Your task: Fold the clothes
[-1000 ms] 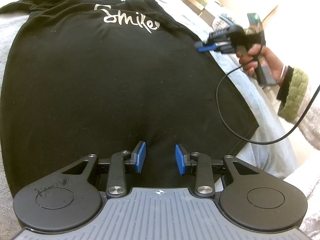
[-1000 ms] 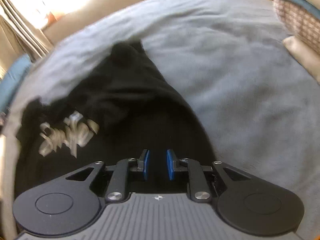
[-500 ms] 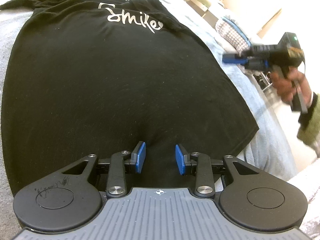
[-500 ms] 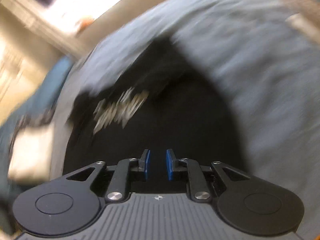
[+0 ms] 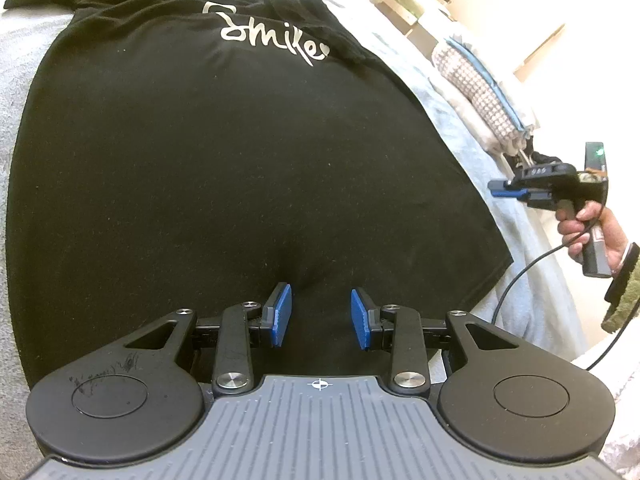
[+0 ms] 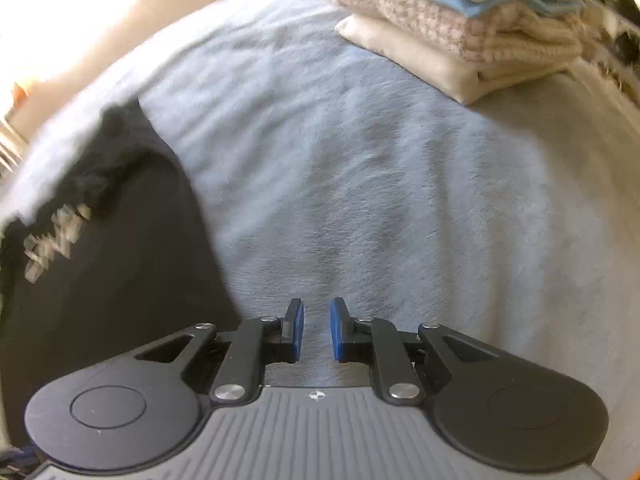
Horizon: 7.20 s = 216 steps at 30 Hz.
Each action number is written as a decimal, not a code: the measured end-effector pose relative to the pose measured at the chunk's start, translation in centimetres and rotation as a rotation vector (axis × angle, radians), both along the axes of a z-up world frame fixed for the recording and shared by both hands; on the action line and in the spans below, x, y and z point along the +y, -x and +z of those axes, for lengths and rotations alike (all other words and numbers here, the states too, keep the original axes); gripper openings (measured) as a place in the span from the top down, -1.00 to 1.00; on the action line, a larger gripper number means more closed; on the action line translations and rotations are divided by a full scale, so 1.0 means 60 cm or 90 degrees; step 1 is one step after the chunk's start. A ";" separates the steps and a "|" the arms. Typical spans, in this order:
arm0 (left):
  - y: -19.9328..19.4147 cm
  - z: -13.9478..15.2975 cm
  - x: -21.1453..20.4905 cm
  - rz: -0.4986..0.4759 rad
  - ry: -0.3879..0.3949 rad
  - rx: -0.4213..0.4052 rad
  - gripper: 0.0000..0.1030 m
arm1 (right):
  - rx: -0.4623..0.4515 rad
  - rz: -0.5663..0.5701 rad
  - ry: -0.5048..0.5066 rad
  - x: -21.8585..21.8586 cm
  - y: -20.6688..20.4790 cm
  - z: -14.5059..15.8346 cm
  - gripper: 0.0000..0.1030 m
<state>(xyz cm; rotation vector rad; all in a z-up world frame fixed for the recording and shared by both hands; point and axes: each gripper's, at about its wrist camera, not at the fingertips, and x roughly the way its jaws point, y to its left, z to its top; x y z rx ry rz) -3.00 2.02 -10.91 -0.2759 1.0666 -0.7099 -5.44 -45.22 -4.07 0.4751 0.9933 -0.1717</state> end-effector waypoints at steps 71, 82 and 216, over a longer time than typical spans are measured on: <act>-0.347 0.041 0.232 0.494 -0.021 -0.224 0.95 | 0.032 0.335 -0.189 0.637 -0.701 -0.033 0.99; -0.173 0.086 0.109 0.091 -0.033 -0.426 0.96 | -0.095 0.335 -0.221 0.454 -0.511 0.023 0.99; -0.280 0.034 0.363 0.606 0.002 -0.137 0.96 | -0.030 0.533 -0.070 0.932 -0.705 0.002 0.97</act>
